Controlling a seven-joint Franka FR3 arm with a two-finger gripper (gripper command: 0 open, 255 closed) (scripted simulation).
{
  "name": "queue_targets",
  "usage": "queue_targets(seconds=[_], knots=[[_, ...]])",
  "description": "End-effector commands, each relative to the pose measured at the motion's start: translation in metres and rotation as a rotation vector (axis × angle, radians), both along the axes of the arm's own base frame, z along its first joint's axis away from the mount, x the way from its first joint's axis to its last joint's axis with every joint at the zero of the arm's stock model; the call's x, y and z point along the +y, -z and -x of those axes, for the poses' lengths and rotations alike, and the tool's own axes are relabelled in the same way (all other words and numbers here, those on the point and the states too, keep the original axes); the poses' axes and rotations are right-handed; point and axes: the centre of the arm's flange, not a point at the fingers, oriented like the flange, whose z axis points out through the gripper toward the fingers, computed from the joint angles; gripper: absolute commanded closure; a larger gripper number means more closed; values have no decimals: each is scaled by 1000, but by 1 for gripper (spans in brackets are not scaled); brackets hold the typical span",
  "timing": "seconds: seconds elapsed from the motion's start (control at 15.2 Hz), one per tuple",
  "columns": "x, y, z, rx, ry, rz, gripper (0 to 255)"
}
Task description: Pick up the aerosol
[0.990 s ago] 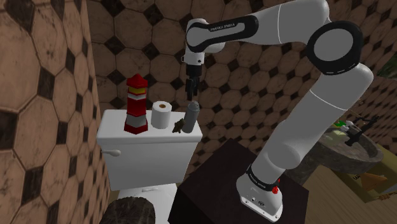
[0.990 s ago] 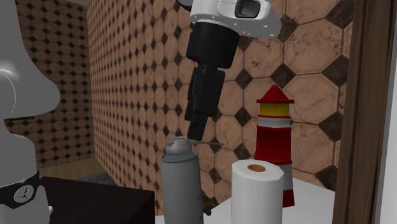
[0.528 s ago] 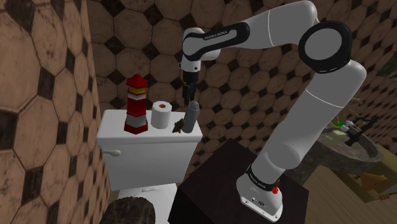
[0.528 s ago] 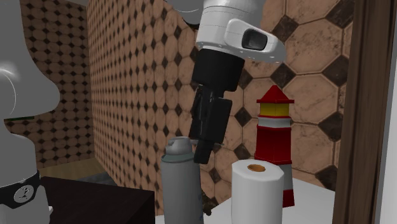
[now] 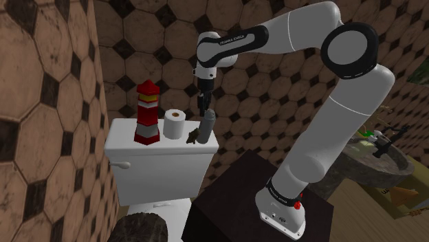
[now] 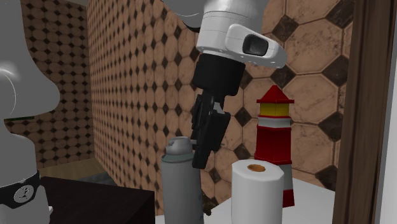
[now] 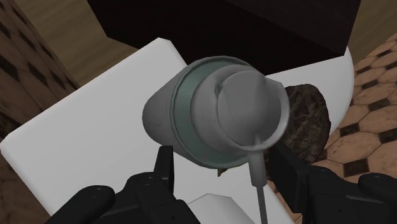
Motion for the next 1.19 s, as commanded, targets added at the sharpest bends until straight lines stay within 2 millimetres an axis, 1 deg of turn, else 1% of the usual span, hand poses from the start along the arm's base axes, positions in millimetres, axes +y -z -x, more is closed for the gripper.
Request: queue_targets(seconds=[0.0,0.2,1.12], knots=[[0,1,0,2,0,0,255],[0,1,0,2,0,0,255],[0,-72,0,2,0,0,255]])
